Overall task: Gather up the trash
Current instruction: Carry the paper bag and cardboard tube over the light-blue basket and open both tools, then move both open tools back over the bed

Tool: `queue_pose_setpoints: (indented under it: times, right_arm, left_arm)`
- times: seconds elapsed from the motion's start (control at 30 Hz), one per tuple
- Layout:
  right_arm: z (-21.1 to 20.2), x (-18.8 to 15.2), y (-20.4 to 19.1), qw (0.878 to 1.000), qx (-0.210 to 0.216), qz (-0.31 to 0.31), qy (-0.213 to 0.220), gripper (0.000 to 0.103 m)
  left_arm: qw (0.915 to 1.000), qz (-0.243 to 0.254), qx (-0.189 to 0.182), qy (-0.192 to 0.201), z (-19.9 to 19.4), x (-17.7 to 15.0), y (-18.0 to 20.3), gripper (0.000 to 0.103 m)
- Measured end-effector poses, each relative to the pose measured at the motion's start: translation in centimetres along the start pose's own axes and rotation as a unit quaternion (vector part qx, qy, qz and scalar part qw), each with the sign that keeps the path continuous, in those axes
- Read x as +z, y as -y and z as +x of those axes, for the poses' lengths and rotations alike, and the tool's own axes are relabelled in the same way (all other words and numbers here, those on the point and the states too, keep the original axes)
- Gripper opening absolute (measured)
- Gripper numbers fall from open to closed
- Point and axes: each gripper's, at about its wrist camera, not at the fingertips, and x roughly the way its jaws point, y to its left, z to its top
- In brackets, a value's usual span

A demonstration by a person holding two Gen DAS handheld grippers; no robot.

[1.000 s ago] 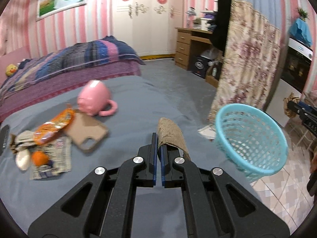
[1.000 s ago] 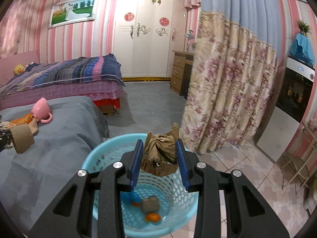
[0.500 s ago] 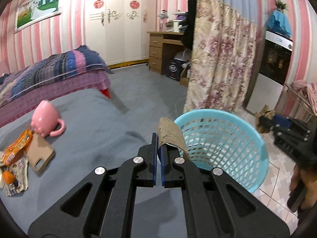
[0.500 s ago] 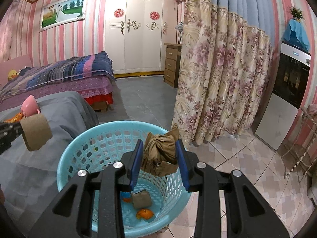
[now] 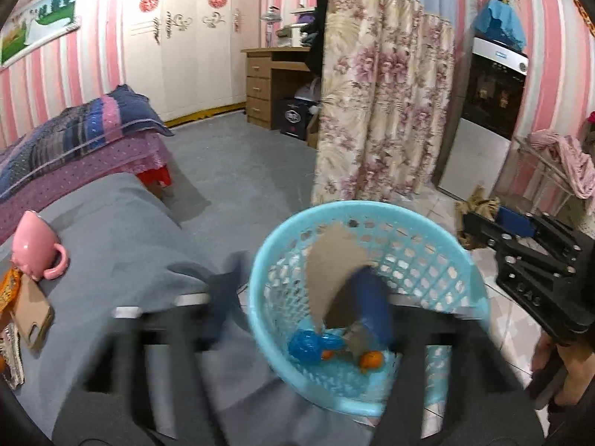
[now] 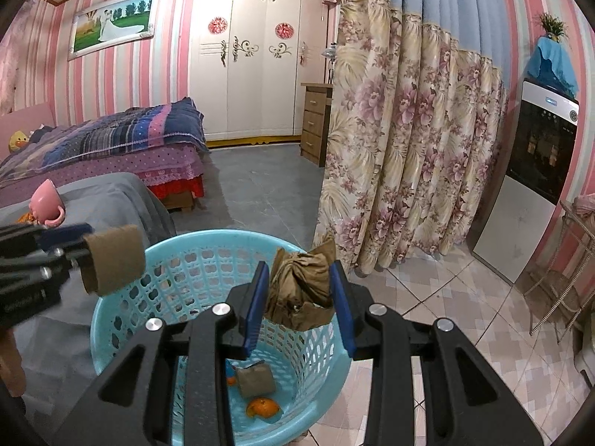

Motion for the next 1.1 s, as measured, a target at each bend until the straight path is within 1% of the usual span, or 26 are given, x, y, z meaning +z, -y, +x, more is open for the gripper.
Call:
queue_pose_setpoints:
  times: [0.13, 0.2, 0.33, 0.43, 0.63, 0.73, 0.77, 0.8, 0.83, 0.87, 0.93, 1.0, 1.1]
  right_arm:
    - [0.2, -0.3, -0.2, 1.000, -0.001, 0.001, -0.005, 0.034]
    - [0.4, -0.4, -0.3, 1.000, 0.001, 0.003, -0.007, 0.034]
    - [0.7, -0.4, -0.7, 1.000, 0.002, 0.000, -0.010, 0.034]
    - [0.8, -0.6, -1.1, 1.000, 0.004, 0.001, -0.012, 0.034]
    - [1.3, -0.4, -2.8, 1.000, 0.011, -0.001, -0.011, 0.035]
    - [1.6, -0.1, -3.7, 1.000, 0.008, -0.010, -0.008, 0.037]
    - [1.7, 0.0, -4.0, 1.000, 0.007, -0.012, -0.008, 0.043]
    - [1.8, 0.1, -4.1, 1.000, 0.007, -0.012, -0.010, 0.056]
    - [1.8, 0.2, -4.4, 1.000, 0.004, -0.010, -0.013, 0.064]
    - [1.8, 0.3, -4.5, 1.000, 0.001, -0.009, -0.014, 0.075]
    - [1.8, 0.4, -4.7, 1.000, 0.002, 0.000, -0.018, 0.078]
    - [1.7, 0.5, -4.9, 1.000, 0.002, 0.009, -0.018, 0.088]
    - [1.4, 0.7, -5.8, 1.000, -0.001, 0.015, -0.017, 0.090]
  left_arm:
    - [0.9999, 0.007, 0.014, 0.004, -0.4, -0.4, -0.9, 0.075]
    - [0.9998, 0.001, 0.020, 0.006, -0.8, -0.5, -1.8, 0.080]
    - [0.9989, -0.005, 0.043, 0.016, -1.6, -0.5, -3.2, 0.082]
    - [0.9977, -0.015, 0.061, 0.026, -2.7, -0.6, -4.6, 0.088]
    - [0.9950, -0.024, 0.089, 0.037, -4.7, -1.0, -6.7, 0.091]
    - [0.9937, -0.032, 0.100, 0.038, -5.9, -1.4, -7.9, 0.092]
    - [0.9930, -0.035, 0.106, 0.039, -6.3, -1.6, -8.3, 0.094]
    - [0.9921, -0.036, 0.113, 0.041, -6.8, -1.8, -8.8, 0.094]
    - [0.9913, -0.037, 0.119, 0.043, -7.3, -1.9, -9.2, 0.095]
    - [0.9901, -0.038, 0.127, 0.045, -7.9, -2.2, -9.8, 0.095]
    - [0.9880, -0.042, 0.141, 0.047, -9.0, -2.7, -10.8, 0.096]
    - [0.9862, -0.050, 0.151, 0.047, -10.2, -3.2, -12.0, 0.097]
    - [0.9828, -0.055, 0.170, 0.046, -12.0, -3.8, -13.8, 0.097]
